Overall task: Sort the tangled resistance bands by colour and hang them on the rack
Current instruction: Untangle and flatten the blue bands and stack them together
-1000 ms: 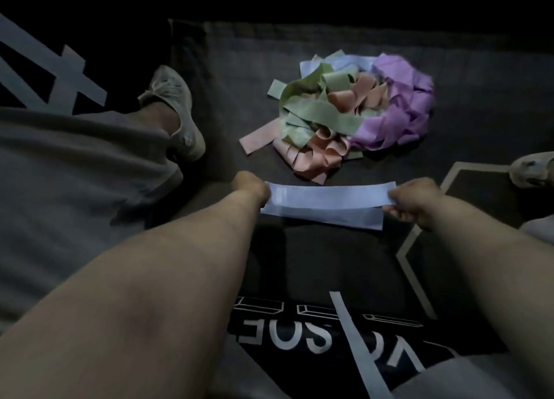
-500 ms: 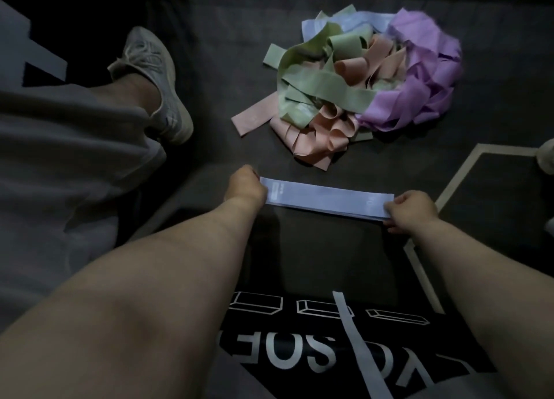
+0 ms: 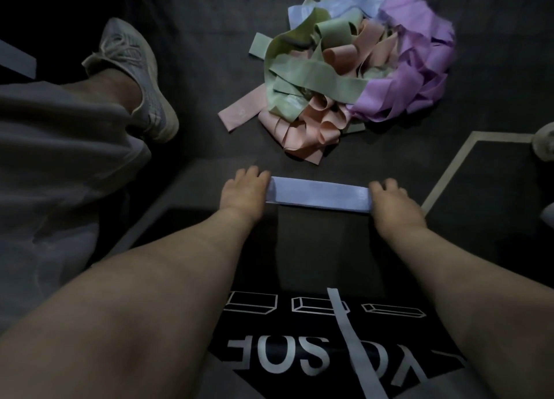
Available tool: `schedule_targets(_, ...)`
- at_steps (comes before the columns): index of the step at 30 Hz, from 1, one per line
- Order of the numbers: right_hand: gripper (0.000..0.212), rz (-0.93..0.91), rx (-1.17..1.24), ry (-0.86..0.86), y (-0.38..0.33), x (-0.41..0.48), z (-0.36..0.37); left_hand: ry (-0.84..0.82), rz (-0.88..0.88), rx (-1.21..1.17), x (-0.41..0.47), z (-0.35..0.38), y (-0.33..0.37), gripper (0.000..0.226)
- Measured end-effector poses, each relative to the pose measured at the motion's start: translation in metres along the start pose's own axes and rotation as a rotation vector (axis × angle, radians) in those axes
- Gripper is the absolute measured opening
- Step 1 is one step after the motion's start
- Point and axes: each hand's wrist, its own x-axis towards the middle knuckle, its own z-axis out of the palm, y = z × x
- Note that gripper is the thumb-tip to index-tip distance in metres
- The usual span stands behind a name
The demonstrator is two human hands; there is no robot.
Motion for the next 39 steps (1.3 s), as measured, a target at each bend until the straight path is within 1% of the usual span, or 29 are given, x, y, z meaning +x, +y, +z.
schedule_targets(2, 0.052, 0.011, 0.069, -0.019, 0.004, 0.0, 0.004, -0.008, 0.015, 0.001, 0.001, 0.0, -0.002, 0.076)
schedule_targets(4, 0.069, 0.048, 0.205, -0.03, 0.005, -0.001, 0.009, -0.024, -0.019, -0.072, 0.0, 0.0, -0.003, 0.091)
schedule_targets(5, 0.076, 0.108, 0.312, -0.029, 0.005, -0.002, 0.01, -0.03, -0.086, -0.153, -0.001, 0.001, -0.002, 0.099)
schedule_targets(6, 0.077, 0.196, 0.434, -0.021, 0.003, -0.002, 0.011, -0.033, -0.199, -0.26, -0.002, 0.002, 0.0, 0.102)
schedule_targets(7, 0.074, 0.295, 0.558, -0.006, 0.0, -0.001, 0.011, -0.03, -0.337, -0.381, -0.003, 0.003, 0.003, 0.097)
schedule_targets(8, 0.068, 0.389, 0.662, -0.003, -0.003, 0.001, 0.012, -0.033, -0.47, -0.486, -0.001, 0.005, 0.007, 0.085)
schedule_targets(9, 0.062, 0.464, 0.733, -0.013, -0.006, 0.003, 0.012, -0.047, -0.563, -0.555, 0.0, 0.006, 0.009, 0.07)
schedule_targets(10, 0.057, 0.51, 0.769, -0.026, -0.009, 0.004, 0.014, -0.067, -0.603, -0.589, 0.001, 0.009, 0.012, 0.058)
schedule_targets(12, 0.052, 0.535, 0.796, -0.03, -0.011, 0.008, 0.017, -0.099, -0.606, -0.628, 0.004, 0.012, 0.013, 0.049)
schedule_targets(15, 0.052, 0.577, 0.824, -0.035, -0.008, 0.015, 0.021, -0.084, -0.637, -0.68, 0.008, 0.01, 0.011, 0.044)
schedule_targets(18, 0.059, 0.61, 0.894, -0.038, -0.003, 0.018, 0.021, -0.052, -0.699, -0.826, 0.012, 0.009, 0.006, 0.048)
schedule_targets(22, 0.063, 0.607, 1.052, -0.048, 0.004, 0.023, 0.027, -0.075, -0.746, -1.007, 0.017, 0.01, 0.001, 0.051)
schedule_targets(24, 0.058, 0.586, 1.098, -0.068, 0.009, 0.027, 0.031, -0.096, -0.728, -1.079, 0.024, 0.021, -0.003, 0.059)
schedule_targets(26, 0.039, 0.547, 1.17, -0.077, 0.008, 0.023, 0.024, -0.098, -0.702, -1.13, 0.026, 0.027, -0.007, 0.068)
schedule_targets(27, 0.027, 0.518, 1.198, -0.083, 0.006, 0.018, 0.017, -0.088, -0.69, -1.144, 0.021, 0.02, -0.006, 0.064)
schedule_targets(28, 0.02, 0.487, 1.226, -0.082, 0.006, 0.018, 0.014, -0.066, -0.676, -1.149, 0.015, 0.013, -0.004, 0.053)
schedule_targets(30, 0.019, 0.433, 1.288, -0.058, 0.008, 0.018, 0.012, 0.017, -0.645, -1.15, 0.011, 0.006, -0.005, 0.035)
schedule_targets(32, 0.018, 0.396, 1.334, -0.041, 0.006, 0.019, 0.008, 0.106, -0.627, -1.151, 0.014, 0.008, -0.005, 0.03)
schedule_targets(35, 0.021, 0.397, 1.28, -0.017, 0.004, 0.024, 0.006, 0.149, -0.597, -1.118, 0.018, 0.003, -0.003, 0.031)
schedule_targets(39, 0.04, 0.445, 1.065, -0.018, 0.007, 0.033, 0.011, 0.094, -0.553, -0.983, 0.02, 0.007, -0.006, 0.034)
